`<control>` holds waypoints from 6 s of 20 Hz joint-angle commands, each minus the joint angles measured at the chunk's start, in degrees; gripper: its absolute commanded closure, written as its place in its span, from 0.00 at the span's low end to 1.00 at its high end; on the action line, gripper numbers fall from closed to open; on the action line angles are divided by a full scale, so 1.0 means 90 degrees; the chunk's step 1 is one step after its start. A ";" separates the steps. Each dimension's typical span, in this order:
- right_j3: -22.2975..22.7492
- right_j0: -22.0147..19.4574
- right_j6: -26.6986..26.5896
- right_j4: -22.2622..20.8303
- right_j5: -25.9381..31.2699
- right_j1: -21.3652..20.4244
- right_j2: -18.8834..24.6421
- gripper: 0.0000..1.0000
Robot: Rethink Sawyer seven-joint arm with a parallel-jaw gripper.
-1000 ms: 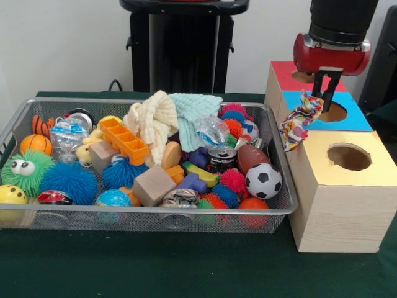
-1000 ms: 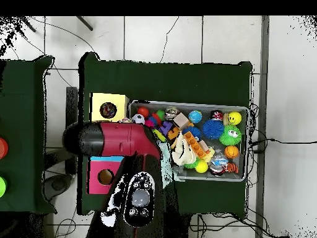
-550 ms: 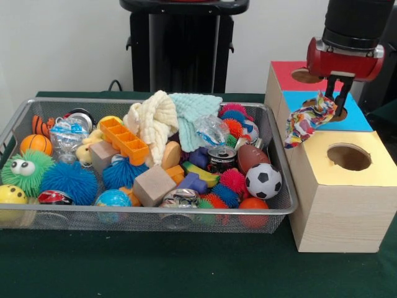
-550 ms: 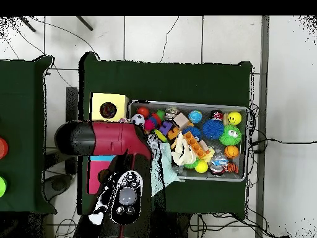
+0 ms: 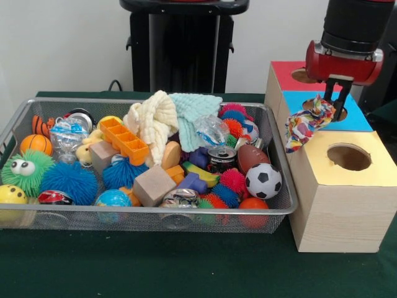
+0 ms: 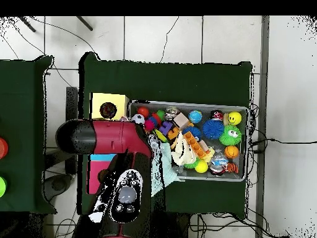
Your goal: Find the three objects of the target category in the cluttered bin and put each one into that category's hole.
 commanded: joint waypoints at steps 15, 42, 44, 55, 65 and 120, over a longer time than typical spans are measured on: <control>-0.0632 0.0384 0.1654 0.0367 0.1352 -0.0366 -0.0443 1.00; -0.0301 -0.0123 0.0948 0.0269 0.0337 0.0295 -0.0021 1.00; -0.0323 -0.0087 0.0992 0.0245 0.0286 0.0352 -0.0043 1.00; -0.0639 0.0150 0.1154 0.0217 0.0325 0.0599 -0.0175 1.00; -0.0864 0.0358 0.1361 0.0288 0.0276 0.0833 -0.0265 1.00; -0.1594 0.0228 0.1090 0.0313 0.0702 0.1211 -0.0245 1.00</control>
